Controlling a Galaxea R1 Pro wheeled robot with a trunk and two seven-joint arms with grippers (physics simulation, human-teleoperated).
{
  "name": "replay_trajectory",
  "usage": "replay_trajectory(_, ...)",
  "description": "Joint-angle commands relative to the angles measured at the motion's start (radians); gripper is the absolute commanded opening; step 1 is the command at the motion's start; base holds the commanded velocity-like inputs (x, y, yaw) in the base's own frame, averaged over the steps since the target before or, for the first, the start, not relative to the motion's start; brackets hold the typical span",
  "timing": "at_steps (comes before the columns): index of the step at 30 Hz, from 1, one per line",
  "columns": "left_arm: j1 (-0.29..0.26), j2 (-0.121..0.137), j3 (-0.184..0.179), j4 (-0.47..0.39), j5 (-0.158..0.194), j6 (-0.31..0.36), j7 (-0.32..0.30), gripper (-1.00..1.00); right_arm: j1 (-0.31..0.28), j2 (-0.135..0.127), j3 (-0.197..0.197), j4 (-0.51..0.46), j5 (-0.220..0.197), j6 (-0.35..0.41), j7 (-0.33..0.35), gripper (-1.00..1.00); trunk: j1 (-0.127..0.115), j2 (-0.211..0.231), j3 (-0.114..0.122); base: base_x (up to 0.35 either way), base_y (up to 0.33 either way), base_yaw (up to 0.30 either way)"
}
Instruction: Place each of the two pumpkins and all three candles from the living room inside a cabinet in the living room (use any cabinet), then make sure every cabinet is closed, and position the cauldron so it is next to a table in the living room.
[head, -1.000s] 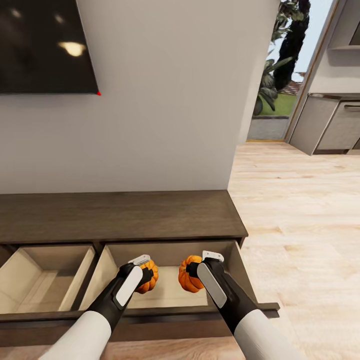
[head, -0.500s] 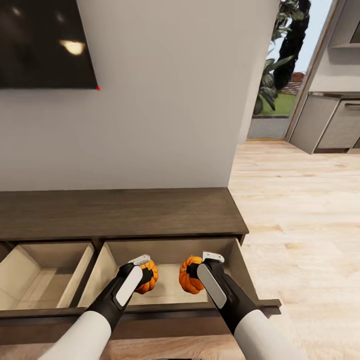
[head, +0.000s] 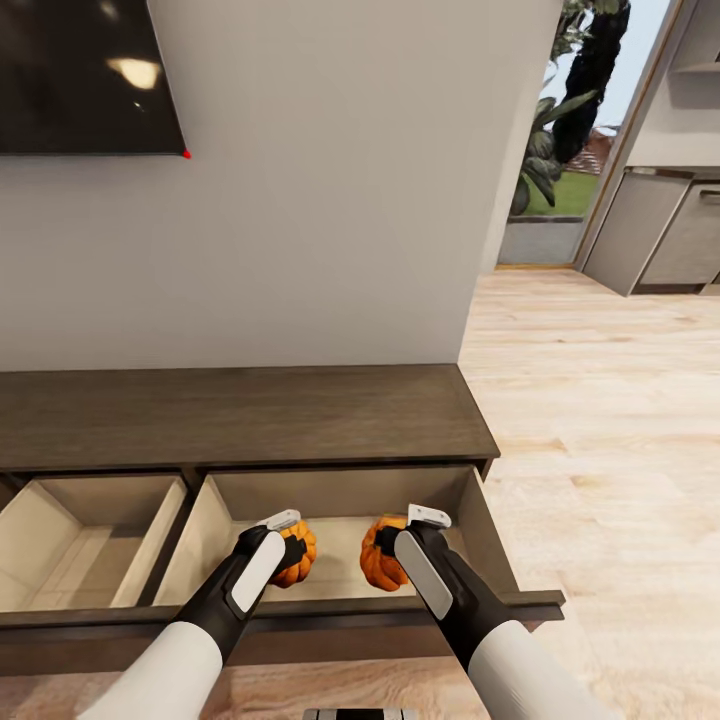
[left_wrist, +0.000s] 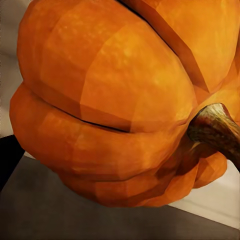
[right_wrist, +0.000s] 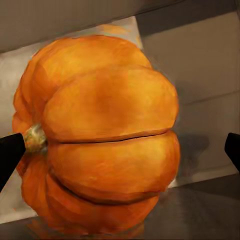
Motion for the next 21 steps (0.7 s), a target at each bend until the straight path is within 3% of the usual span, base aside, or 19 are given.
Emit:
replay_trajectory(1,0.000,0.000,0.000,0.000,-0.004,0.002,0.001,-1.00,0.000,0.000,0.000,0.000,0.000,0.000,0.000,1.00,0.000,0.000,0.000,0.000,0.000,0.000)
replay_trajectory(6,0.000,0.000,0.000,-0.001,-0.004,0.002,0.000,-1.00,0.000,0.000,0.000,-0.001,0.000,0.000,0.000,1.00,0.000,0.000,0.000,0.000,0.000,0.000)
replay_trajectory(7,0.000,0.000,0.000,-0.002,-0.004,0.002,0.000,1.00,0.000,0.000,0.000,-0.001,0.000,0.000,0.000,1.00,0.000,0.000,0.000,0.000,0.000,0.000)
replay_trajectory(21,0.000,0.000,0.006,-0.004,0.006,0.008,0.000,1.00,0.000,0.000,0.000,-0.001,0.000,0.000,0.000,1.00,-0.001,0.000,0.008,0.000,0.000,0.000)
